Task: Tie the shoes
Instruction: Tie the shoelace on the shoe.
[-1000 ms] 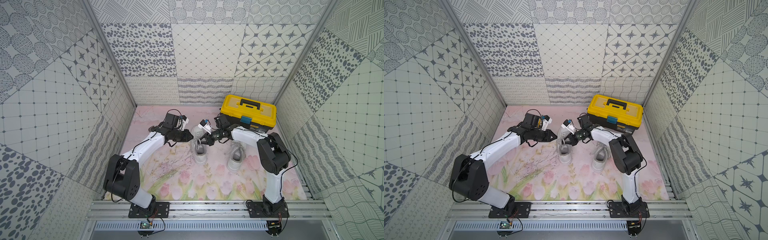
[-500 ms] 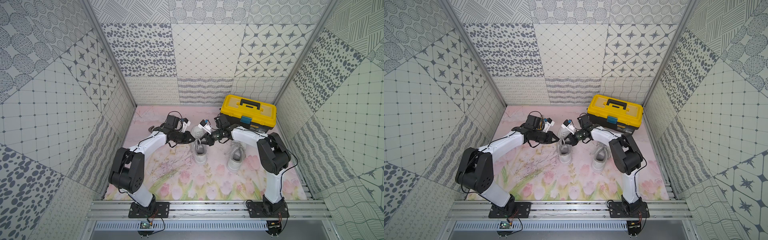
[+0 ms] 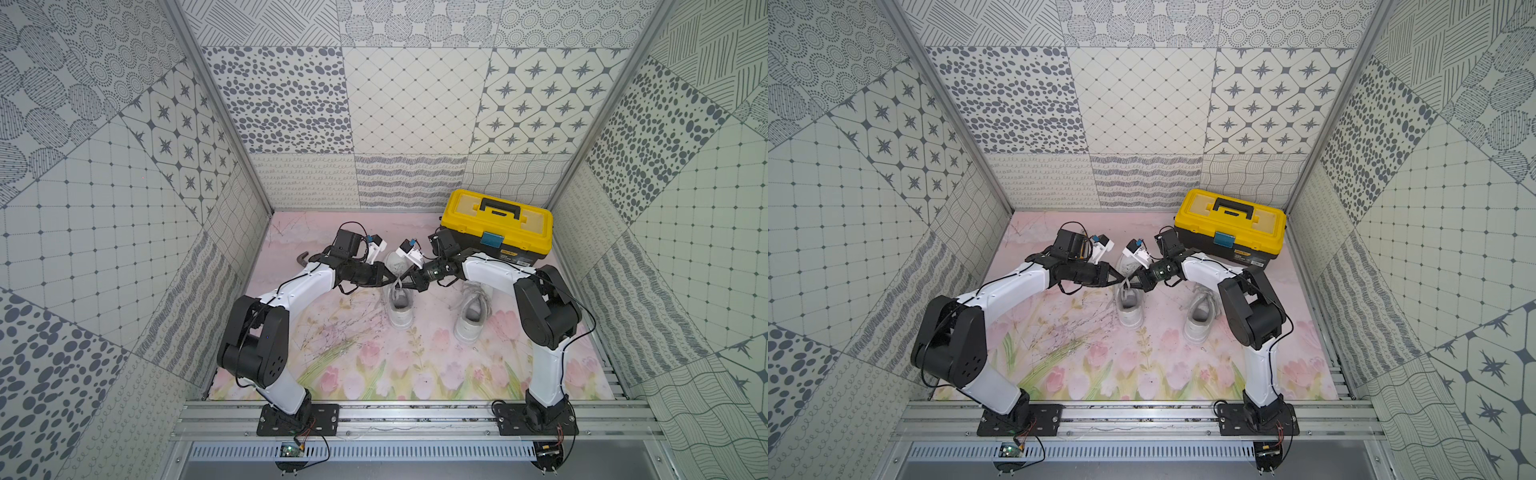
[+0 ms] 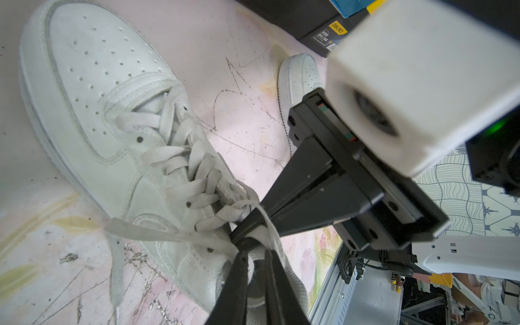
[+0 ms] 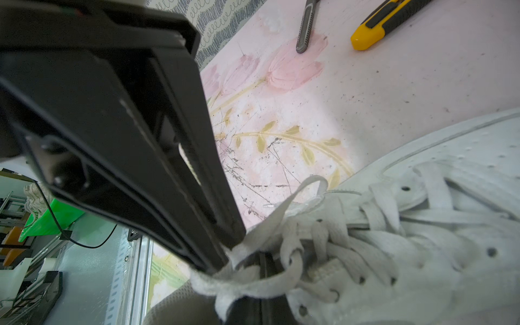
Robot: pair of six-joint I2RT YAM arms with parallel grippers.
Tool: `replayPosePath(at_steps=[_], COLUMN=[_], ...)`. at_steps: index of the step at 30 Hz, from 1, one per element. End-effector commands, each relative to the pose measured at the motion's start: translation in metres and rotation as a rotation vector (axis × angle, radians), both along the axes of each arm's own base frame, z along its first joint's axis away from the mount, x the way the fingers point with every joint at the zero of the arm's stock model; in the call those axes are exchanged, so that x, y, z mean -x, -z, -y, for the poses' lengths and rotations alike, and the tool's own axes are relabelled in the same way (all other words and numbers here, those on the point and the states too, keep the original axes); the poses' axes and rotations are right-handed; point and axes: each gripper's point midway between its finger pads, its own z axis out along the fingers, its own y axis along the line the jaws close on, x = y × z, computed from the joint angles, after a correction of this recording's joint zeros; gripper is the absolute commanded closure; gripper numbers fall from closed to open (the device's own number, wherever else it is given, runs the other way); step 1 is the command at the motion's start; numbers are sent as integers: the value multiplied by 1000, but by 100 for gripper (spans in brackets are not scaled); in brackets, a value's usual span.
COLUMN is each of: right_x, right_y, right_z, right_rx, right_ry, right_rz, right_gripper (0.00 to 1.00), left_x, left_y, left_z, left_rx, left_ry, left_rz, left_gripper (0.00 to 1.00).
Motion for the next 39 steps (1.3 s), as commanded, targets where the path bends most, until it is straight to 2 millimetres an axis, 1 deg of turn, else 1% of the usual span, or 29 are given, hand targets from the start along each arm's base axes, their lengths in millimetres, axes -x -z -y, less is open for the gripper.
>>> replayPosePath(at_steps=[1, 4, 9, 15, 19, 24, 26, 32, 36, 39], right_x=[-5, -5, -5, -5, -5, -6, -8, -16, -19, -18], right_y=[17, 17, 16, 15, 13, 8, 2, -16, -25, -33], right_z=[5, 5, 5, 5, 4, 7, 10, 32, 46, 53], right_rx=[59, 61, 59, 56, 53, 51, 53, 60, 71, 80], right_ry=[34, 34, 34, 33, 33, 42, 55, 124, 162, 190], right_rz=[17, 19, 19, 21, 21, 34, 51, 93, 118, 142], right_gripper=[100, 100, 100, 100, 100, 100, 100, 87, 70, 56], left_x=[0, 0, 1, 0, 1, 0, -1, -7, -14, -19], left_y=[-11, -14, -12, 0, 2, -2, -5, -19, -25, -24], left_z=[15, 19, 23, 26, 27, 26, 23, 13, 6, 3], left_rx=[51, 62, 63, 38, 38, 31, 23, 20, 29, 31], left_ry=[57, 65, 76, 78, 82, 73, 61, 14, -28, -45], left_rz=[31, 37, 32, 8, 3, 20, 31, 67, 80, 73], left_gripper=[81, 77, 76, 77, 82, 99, 100, 100, 100, 100])
